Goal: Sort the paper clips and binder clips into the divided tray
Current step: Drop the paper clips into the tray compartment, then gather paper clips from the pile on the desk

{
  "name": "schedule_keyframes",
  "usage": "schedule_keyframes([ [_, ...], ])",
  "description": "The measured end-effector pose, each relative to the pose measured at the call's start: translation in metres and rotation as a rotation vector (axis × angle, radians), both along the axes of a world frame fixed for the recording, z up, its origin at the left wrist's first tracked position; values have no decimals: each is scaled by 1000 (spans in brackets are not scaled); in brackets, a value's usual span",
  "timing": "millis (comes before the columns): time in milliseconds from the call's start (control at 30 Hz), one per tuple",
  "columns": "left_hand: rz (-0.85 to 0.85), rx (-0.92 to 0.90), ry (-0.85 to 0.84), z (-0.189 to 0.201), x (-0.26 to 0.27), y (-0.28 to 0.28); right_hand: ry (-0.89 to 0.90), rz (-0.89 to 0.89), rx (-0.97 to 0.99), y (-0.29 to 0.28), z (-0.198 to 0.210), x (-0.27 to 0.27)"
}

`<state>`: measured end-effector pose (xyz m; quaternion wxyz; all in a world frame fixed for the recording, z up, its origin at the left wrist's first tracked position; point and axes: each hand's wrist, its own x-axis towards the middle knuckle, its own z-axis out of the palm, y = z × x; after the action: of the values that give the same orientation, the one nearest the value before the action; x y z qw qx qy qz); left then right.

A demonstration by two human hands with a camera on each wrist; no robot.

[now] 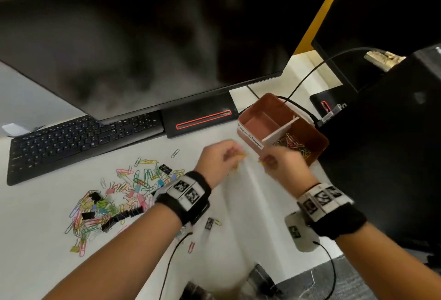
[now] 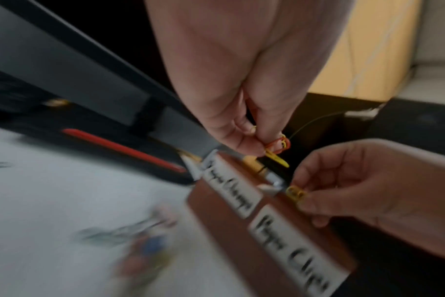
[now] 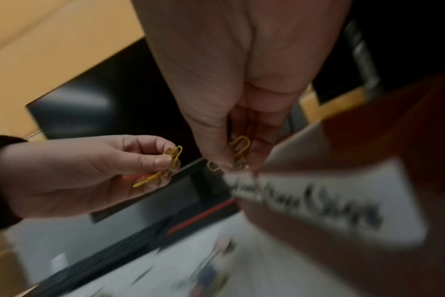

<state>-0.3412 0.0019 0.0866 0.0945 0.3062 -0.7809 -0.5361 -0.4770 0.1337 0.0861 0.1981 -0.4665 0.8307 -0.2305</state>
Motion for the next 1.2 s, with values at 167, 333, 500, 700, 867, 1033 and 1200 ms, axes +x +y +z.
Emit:
schedule_keyframes([
  [167, -57, 14, 42, 16, -99, 27, 48, -178, 52, 14, 17, -64],
  [333, -134, -42, -100, 10, -116, 33, 14, -202, 131, 12, 10, -75],
  [500, 34, -52, 4, 16, -49, 3, 60, 117, -123, 2, 1, -30],
  [700, 194, -126, -278, -14, 103, -2, -48, 611, 356, 2, -52, 60],
  [867, 257, -97, -515, -49, 180, 36, -94, 632, 462, -2, -77, 104],
  [1033, 263, -37, -594, -84, 198, 61, -149, 524, 456, -13, -85, 125],
  [1200, 256, -27, -503, -96, 199, 48, -171, 457, 460, -18, -83, 132],
])
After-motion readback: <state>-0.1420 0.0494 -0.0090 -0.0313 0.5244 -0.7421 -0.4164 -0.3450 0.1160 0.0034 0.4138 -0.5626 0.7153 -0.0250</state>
